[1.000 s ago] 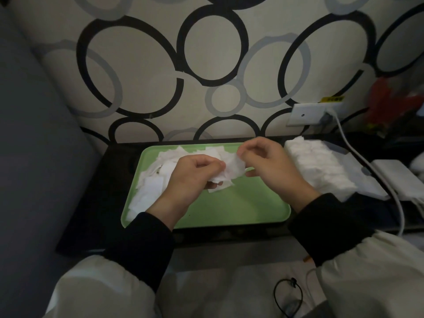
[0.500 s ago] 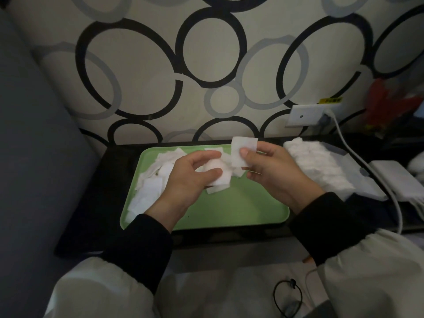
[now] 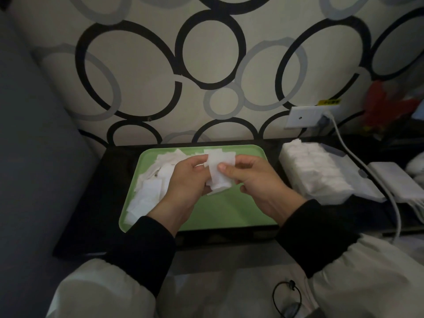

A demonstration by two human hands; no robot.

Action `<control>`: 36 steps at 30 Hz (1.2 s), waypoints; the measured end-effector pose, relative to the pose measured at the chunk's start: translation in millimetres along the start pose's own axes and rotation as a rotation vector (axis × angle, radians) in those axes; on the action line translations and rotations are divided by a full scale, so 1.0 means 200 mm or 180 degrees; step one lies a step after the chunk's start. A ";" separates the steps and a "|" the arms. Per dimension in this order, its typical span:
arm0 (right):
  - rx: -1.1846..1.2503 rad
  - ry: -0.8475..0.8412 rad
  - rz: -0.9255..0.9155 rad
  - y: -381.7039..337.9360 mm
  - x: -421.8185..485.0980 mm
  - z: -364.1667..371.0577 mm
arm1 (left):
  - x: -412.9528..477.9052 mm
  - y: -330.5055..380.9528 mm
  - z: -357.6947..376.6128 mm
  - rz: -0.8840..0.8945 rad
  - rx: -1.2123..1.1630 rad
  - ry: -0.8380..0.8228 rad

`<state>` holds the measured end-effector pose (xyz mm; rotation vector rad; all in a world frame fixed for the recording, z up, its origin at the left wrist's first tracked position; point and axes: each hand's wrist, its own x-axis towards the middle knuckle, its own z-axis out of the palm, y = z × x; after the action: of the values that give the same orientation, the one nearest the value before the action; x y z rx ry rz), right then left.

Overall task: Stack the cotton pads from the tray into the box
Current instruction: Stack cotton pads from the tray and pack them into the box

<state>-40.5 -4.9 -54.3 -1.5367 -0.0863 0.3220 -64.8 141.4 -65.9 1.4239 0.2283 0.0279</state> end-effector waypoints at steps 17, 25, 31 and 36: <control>-0.0496 0.0489 -0.0273 0.05 0.03 0.04 | 0.01 0.01 0.00 -0.0176 -0.0360 0.0022; -0.0786 0.0038 -0.0071 0.08 0.08 0.09 | 0.04 -0.02 -0.11 -0.0180 -0.0376 0.0420; -0.0713 -0.0230 -0.0236 0.05 0.12 0.11 | 0.04 0.01 -0.15 -0.0163 -0.0238 0.0466; -0.0656 0.0592 -0.0208 0.04 0.20 0.07 | 0.05 0.03 -0.21 -0.0069 -0.0174 0.0841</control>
<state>-8.0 19.3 -66.5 -1.7572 -0.0236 0.1196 -61.8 184.7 -66.5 1.3613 0.4574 0.2040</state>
